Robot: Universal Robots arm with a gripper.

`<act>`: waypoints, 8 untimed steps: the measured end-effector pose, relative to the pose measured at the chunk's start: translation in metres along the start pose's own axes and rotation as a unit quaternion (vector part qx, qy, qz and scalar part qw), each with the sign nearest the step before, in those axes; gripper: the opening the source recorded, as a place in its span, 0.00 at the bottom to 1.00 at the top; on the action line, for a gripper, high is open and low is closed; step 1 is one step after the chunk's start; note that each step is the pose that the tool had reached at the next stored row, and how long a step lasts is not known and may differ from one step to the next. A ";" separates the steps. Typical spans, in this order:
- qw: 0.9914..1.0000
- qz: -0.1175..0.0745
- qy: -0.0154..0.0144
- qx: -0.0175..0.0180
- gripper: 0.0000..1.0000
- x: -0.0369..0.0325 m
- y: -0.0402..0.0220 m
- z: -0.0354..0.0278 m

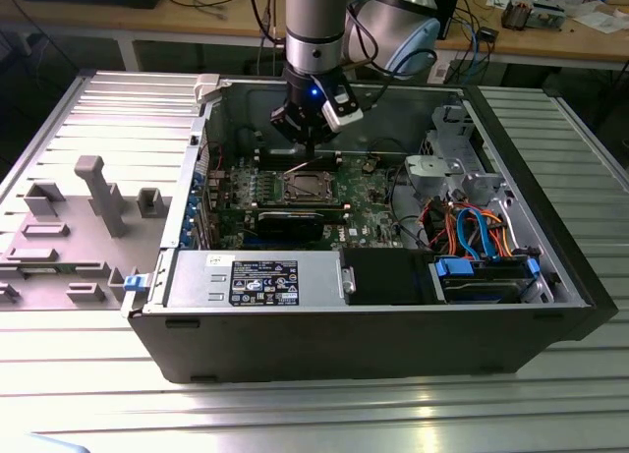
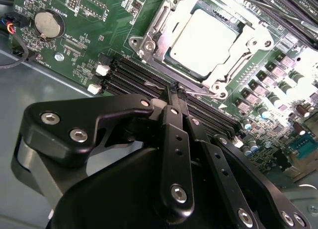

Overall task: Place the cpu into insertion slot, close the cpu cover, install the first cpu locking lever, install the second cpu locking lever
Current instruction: 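Install the first cpu locking lever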

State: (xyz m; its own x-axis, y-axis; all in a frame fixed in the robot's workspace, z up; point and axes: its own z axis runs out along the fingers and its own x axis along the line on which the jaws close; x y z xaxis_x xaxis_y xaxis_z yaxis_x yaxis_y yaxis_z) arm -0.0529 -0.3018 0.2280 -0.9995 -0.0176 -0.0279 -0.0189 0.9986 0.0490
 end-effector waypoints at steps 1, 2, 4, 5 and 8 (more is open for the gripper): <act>1.000 0.000 0.000 0.000 0.11 -0.0005 0.0000 0.0002; 1.000 0.000 0.000 0.000 0.11 -0.0016 -0.0001 0.0009; 1.000 0.000 0.000 0.000 0.11 -0.0056 -0.0003 0.0034; 1.000 0.000 0.000 0.000 0.11 -0.0066 -0.0003 0.0041; 1.000 0.000 0.000 0.000 0.11 -0.0095 -0.0005 0.0072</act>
State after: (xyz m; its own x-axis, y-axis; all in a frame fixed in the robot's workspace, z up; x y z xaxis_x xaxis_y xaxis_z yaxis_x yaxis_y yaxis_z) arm -0.0433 -0.3018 0.2211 -0.9995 -0.0175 -0.0279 -0.0188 0.9986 0.0490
